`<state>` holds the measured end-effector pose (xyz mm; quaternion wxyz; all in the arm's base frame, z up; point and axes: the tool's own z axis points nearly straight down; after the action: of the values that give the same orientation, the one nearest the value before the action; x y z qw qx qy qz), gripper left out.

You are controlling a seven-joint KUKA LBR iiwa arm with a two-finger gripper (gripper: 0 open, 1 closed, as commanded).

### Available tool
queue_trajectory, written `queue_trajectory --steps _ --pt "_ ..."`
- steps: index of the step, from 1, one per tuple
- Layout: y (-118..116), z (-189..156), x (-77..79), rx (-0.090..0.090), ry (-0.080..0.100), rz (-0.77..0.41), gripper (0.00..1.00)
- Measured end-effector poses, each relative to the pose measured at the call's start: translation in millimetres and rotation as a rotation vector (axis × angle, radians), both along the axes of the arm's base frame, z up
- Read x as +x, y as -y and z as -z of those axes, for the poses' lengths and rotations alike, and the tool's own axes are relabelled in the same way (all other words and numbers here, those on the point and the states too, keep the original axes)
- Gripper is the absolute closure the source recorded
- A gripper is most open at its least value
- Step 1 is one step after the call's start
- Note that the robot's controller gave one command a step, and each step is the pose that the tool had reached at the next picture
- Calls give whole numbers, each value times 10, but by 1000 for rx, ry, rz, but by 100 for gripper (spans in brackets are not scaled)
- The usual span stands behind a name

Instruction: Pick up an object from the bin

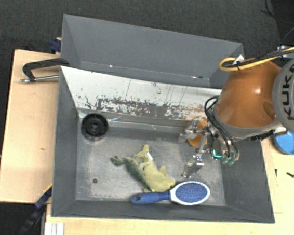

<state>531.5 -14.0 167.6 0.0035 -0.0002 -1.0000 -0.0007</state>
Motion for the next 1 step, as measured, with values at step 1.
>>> queue_trajectory --steps 1 --pt "153 727 -261 -2 28 -293 0"
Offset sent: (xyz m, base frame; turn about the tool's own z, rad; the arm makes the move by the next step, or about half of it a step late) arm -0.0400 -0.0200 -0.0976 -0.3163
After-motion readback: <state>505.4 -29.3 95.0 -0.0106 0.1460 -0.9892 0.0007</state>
